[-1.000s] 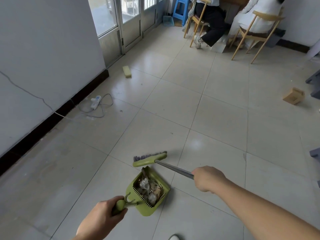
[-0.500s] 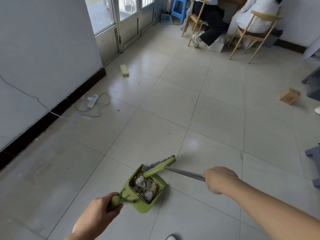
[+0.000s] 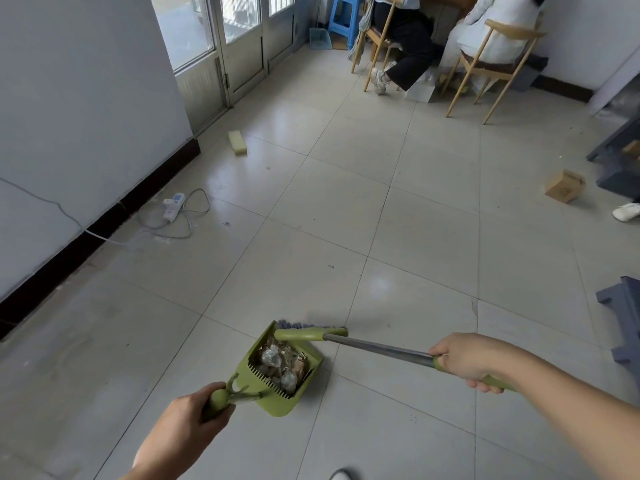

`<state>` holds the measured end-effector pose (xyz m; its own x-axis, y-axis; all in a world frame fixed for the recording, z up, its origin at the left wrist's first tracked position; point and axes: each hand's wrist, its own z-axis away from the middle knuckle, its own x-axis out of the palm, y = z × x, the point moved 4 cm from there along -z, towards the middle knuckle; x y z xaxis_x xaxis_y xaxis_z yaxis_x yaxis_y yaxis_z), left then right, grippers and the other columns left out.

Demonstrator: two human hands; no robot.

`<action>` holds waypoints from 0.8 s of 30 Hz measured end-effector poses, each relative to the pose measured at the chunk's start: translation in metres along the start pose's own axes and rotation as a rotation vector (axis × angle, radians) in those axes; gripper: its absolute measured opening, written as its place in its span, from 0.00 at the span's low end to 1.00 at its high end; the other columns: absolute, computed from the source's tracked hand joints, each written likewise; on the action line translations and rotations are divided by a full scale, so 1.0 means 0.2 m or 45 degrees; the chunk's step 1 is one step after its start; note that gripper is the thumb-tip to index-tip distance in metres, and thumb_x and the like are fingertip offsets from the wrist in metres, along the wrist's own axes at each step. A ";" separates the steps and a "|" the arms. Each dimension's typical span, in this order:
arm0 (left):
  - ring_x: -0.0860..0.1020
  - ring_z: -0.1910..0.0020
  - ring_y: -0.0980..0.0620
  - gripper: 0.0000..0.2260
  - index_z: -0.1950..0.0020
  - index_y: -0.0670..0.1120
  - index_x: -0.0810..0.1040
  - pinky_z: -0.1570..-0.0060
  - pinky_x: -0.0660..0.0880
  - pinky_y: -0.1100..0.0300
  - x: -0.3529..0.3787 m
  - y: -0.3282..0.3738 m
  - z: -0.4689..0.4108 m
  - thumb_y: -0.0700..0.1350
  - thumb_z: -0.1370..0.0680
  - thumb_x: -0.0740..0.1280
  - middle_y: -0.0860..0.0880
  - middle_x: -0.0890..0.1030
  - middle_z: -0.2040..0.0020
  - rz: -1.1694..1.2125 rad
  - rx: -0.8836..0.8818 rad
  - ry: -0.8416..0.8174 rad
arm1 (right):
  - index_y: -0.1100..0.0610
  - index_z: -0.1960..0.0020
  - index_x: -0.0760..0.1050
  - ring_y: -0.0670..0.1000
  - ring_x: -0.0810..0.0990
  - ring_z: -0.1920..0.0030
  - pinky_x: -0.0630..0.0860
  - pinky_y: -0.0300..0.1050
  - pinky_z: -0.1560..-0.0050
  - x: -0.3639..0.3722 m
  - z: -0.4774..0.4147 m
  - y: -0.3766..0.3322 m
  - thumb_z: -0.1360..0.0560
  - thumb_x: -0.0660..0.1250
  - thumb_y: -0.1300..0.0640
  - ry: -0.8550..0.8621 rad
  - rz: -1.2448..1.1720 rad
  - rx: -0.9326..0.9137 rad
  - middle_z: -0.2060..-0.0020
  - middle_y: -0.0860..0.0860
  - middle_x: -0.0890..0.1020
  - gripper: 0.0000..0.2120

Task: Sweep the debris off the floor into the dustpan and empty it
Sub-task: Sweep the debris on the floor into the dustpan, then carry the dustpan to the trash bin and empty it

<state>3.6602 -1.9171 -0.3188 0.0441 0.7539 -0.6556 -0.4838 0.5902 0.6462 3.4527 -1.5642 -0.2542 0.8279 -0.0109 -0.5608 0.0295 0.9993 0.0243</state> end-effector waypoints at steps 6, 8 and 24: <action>0.71 0.72 0.57 0.06 0.55 0.61 0.79 0.74 0.65 0.69 0.01 0.05 0.01 0.49 0.26 0.71 0.59 0.75 0.73 0.040 -0.018 0.033 | 0.44 0.29 0.66 0.49 0.69 0.75 0.66 0.35 0.78 -0.01 0.02 0.01 0.20 0.51 0.55 -0.038 -0.079 -0.005 0.67 0.54 0.74 0.22; 0.71 0.72 0.56 0.06 0.55 0.61 0.78 0.73 0.65 0.69 0.01 0.06 0.01 0.49 0.26 0.71 0.58 0.75 0.72 0.040 -0.006 0.031 | 0.45 0.27 0.65 0.49 0.69 0.74 0.66 0.36 0.77 0.01 0.04 0.01 0.20 0.51 0.55 -0.071 -0.145 -0.004 0.66 0.54 0.74 0.22; 0.70 0.74 0.56 0.05 0.56 0.59 0.79 0.74 0.64 0.65 0.00 0.32 -0.01 0.48 0.25 0.70 0.58 0.75 0.74 0.040 0.099 0.059 | 0.68 0.44 0.68 0.51 0.74 0.72 0.72 0.40 0.74 0.05 0.19 -0.15 0.22 0.57 0.67 -0.336 -0.967 -0.081 0.63 0.60 0.75 0.07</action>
<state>3.6271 -1.8803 -0.2774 -0.0114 0.7591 -0.6509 -0.4151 0.5886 0.6937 3.4808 -1.5964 -0.2294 0.6999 -0.6882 -0.1910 0.6118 0.7157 -0.3367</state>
